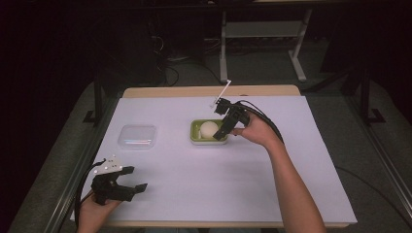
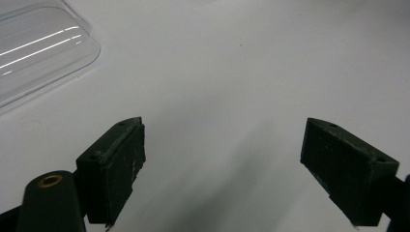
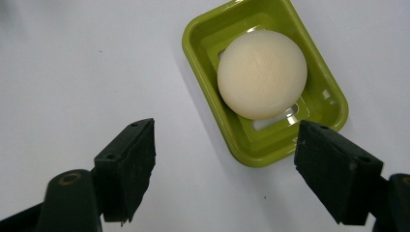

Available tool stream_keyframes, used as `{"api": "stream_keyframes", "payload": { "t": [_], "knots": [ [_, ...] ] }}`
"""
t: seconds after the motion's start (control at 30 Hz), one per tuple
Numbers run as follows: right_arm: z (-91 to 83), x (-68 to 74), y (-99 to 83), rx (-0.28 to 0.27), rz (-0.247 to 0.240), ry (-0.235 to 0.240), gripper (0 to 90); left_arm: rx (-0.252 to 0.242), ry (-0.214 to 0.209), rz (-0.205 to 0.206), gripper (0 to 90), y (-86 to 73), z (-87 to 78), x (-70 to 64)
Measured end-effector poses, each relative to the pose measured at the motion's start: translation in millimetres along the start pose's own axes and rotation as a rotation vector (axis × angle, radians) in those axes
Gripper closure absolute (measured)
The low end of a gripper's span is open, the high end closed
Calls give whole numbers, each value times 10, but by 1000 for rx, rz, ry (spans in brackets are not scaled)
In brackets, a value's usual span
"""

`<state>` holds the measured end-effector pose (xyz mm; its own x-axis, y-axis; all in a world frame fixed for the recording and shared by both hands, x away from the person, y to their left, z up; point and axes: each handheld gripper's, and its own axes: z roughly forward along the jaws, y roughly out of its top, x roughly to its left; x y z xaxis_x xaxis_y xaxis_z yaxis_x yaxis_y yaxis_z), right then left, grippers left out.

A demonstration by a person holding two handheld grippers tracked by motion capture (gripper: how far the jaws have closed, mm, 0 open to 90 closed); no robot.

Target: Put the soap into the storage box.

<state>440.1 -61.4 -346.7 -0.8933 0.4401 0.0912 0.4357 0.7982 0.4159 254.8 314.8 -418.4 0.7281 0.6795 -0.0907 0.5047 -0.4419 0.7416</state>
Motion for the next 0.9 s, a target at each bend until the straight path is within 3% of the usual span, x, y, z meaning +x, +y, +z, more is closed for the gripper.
{"api": "stream_keyframes", "payload": {
  "t": [0.9],
  "knots": [
    [-136,170,-313,-59,-7,2,220,-1,6,-9,153,-8,1,3]
  ]
}}
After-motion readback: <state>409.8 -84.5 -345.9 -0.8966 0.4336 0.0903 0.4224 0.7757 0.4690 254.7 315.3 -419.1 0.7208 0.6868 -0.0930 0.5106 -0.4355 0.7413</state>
